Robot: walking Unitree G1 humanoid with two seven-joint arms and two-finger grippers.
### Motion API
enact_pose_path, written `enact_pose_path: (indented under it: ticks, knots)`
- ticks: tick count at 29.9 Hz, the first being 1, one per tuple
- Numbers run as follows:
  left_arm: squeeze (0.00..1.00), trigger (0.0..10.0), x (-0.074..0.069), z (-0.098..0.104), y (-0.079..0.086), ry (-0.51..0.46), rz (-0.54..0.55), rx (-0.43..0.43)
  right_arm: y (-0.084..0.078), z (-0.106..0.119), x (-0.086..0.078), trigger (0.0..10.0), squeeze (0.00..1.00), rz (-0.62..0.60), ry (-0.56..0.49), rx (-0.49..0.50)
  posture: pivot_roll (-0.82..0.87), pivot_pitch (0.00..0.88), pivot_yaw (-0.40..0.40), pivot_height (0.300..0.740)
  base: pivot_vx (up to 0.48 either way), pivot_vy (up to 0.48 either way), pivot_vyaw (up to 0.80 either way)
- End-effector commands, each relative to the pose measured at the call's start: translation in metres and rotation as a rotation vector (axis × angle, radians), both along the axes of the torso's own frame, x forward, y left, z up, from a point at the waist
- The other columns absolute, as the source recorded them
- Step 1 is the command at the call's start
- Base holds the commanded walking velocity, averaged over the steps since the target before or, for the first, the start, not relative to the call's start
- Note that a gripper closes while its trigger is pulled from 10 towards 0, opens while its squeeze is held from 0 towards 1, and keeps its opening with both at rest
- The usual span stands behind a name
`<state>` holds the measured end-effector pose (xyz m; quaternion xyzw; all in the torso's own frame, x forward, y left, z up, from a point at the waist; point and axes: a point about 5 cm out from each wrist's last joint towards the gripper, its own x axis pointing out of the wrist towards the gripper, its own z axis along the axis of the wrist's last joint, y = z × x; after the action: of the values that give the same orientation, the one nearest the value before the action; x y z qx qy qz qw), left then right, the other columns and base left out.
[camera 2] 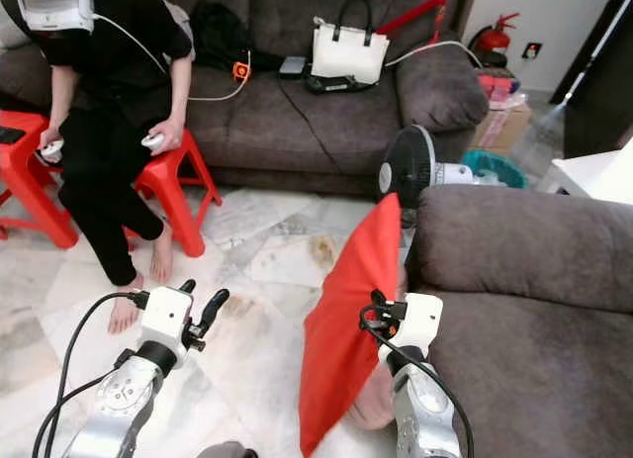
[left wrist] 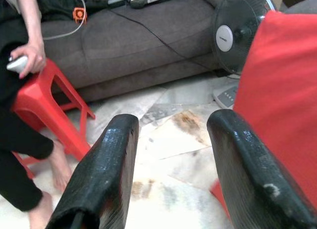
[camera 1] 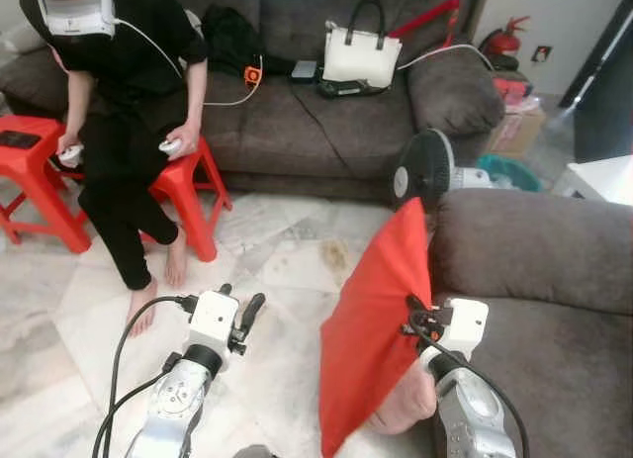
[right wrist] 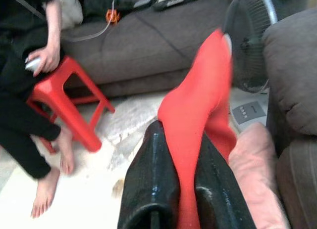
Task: Move the pillow to the sofa from floor
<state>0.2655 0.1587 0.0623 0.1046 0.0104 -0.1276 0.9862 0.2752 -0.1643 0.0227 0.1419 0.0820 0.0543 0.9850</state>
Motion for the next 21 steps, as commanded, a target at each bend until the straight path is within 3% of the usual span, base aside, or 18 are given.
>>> enact_pose_path:
  ticks: [1, 21]
  knots:
    - [0.00, 10.0, 0.0007, 0.0011, -0.0059, -0.007, -0.018, -0.002, -0.0109, 0.0131, 0.0054, 10.0, 0.00, -0.030, -0.077, -0.022, 0.10, 0.072, -0.045, 0.740, 0.000, 0.000, -0.79]
    - [0.00, 10.0, 0.0019, 0.0012, -0.0092, -0.016, -0.038, -0.002, -0.0129, 0.0101, 0.0074, 10.0, 0.00, -0.046, -0.062, -0.032, 0.11, 0.011, -0.046, 0.740, 0.000, 0.000, -0.79]
